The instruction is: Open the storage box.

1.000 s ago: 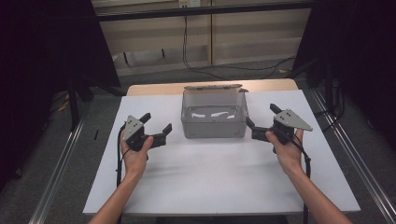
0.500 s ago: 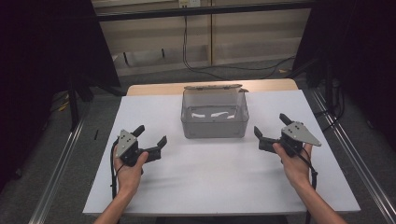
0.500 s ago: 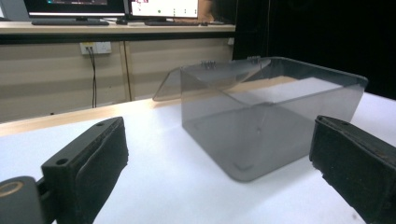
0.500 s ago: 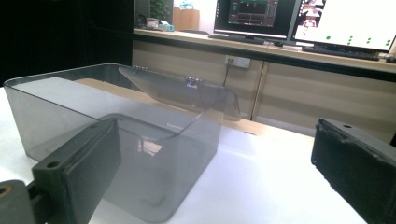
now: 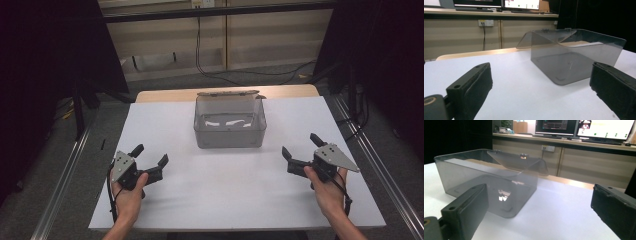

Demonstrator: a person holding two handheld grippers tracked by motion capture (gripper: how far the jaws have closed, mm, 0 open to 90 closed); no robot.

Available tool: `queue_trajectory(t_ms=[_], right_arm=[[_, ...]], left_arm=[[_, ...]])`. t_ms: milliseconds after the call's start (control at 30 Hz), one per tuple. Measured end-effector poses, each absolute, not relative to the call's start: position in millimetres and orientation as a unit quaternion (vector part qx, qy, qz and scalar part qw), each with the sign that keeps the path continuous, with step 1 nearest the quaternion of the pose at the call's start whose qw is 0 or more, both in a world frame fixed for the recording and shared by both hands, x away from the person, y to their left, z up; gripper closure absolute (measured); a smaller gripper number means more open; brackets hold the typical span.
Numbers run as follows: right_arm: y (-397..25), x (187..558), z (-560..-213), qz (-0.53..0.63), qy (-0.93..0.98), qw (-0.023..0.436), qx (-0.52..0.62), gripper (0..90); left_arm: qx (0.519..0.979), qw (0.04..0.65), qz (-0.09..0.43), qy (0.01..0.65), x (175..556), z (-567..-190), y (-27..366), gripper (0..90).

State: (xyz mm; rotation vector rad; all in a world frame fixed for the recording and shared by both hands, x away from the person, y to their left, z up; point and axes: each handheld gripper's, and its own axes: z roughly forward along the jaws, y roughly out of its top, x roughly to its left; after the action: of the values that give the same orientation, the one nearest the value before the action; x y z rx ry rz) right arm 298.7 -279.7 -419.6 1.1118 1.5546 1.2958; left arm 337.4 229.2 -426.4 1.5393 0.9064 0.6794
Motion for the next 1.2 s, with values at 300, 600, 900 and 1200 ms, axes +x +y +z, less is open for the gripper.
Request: queue_trajectory(t_ms=[300, 600, 900, 1200], right_arm=[[-288, 274, -424, 0.507, 0.609, 0.405, 0.456, 0.6], [-296, 252, -432, 0.497, 0.614, 0.398, 0.466, 0.5], [-305, 240, -438, 0.49, 0.606, 0.404, 0.478, 0.4], [-307, 245, -441, 0.49, 0.597, 0.403, 0.491, 0.6]], left_arm=[[0.651, 0.582, 0.284, 0.396, 320, -428, 237, 4.2], [0.644, 0.576, 0.291, 0.411, 303, -431, 243, 3.9], [0.647, 0.567, 0.293, 0.416, 301, -439, 248, 3.9], [0.643, 0.565, 0.29, 0.428, 301, -440, 246, 3.9]])
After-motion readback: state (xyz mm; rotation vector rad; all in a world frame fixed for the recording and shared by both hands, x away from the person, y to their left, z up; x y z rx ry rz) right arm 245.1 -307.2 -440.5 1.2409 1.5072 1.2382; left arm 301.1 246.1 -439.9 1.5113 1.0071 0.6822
